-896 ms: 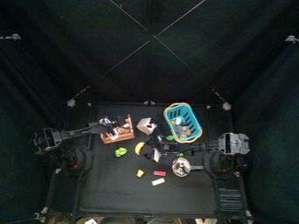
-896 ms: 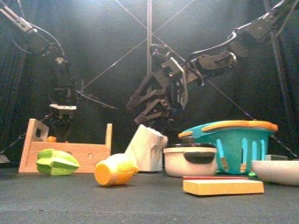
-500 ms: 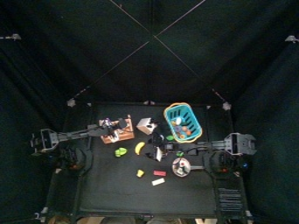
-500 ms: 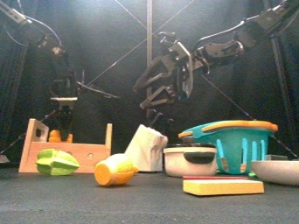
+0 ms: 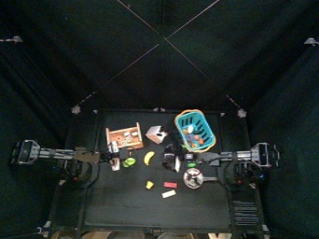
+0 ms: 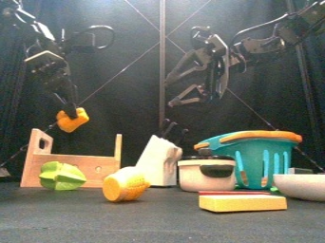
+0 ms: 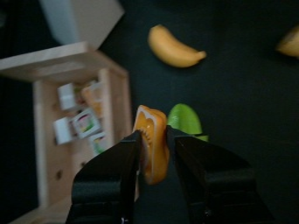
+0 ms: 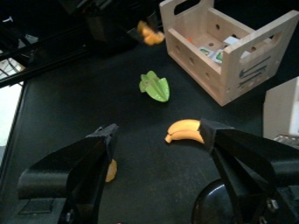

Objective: Place squash half on table

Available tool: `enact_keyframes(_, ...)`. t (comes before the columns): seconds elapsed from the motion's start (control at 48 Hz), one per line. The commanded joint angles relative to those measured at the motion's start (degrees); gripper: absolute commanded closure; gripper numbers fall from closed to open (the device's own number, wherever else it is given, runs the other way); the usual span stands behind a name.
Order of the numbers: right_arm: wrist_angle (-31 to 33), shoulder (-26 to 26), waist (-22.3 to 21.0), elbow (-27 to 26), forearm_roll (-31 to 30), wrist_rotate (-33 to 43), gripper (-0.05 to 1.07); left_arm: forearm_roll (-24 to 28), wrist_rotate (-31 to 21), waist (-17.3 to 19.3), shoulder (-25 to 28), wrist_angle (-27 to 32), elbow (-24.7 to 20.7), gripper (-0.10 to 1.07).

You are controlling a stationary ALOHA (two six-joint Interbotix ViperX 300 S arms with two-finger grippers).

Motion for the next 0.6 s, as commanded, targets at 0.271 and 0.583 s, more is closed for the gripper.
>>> enact_keyframes(0.271,-0.6,-1.5,1.1,0.0,2.5,-0.1,0.0,-4.5,0.2,-6.9,0.4,-21.4,7.9,0.29)
enact_keyframes(0.583,-0.6,-0.1,1.2,0.2,3.5,-0.1,0.0,-6.2,0.6,-9.3,10.5,-34.0,9.2,0.28)
